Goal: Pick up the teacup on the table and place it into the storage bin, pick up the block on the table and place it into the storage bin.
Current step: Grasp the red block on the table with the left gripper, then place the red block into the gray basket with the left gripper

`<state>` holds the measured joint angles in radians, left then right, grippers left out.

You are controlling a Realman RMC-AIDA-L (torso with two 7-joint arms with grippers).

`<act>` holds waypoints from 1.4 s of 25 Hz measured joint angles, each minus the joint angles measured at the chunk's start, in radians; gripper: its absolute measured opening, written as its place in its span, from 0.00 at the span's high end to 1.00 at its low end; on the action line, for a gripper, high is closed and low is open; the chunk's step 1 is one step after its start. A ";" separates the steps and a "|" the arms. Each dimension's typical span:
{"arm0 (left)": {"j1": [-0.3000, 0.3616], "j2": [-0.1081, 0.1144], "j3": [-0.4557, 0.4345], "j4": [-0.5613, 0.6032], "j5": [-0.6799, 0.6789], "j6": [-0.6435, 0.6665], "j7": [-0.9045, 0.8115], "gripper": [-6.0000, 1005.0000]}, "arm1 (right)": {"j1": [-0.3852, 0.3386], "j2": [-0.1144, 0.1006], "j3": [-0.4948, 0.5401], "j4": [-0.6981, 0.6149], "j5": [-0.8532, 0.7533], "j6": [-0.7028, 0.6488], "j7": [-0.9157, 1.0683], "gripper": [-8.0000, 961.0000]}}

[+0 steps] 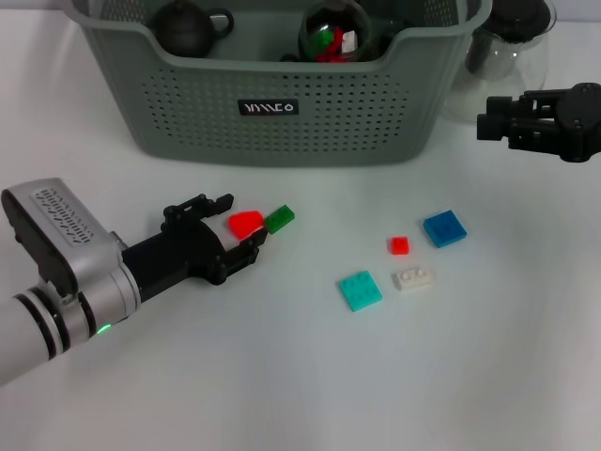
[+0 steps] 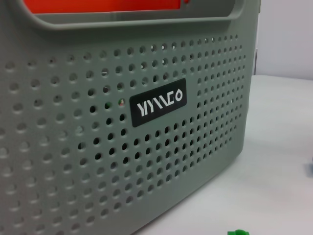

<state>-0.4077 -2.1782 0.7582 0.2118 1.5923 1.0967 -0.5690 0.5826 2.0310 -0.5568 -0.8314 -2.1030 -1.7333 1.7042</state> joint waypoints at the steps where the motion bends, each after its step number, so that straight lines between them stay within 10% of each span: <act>1: -0.002 0.000 0.000 -0.001 0.001 0.000 0.000 0.34 | 0.000 0.000 0.000 0.000 0.000 0.000 0.000 0.57; 35: 0.008 0.005 0.011 0.008 0.010 0.034 -0.019 0.65 | -0.003 -0.007 0.000 0.012 -0.001 0.001 0.000 0.57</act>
<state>-0.3999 -2.1733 0.7690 0.2196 1.6022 1.1311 -0.5884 0.5797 2.0243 -0.5568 -0.8192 -2.1039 -1.7318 1.7042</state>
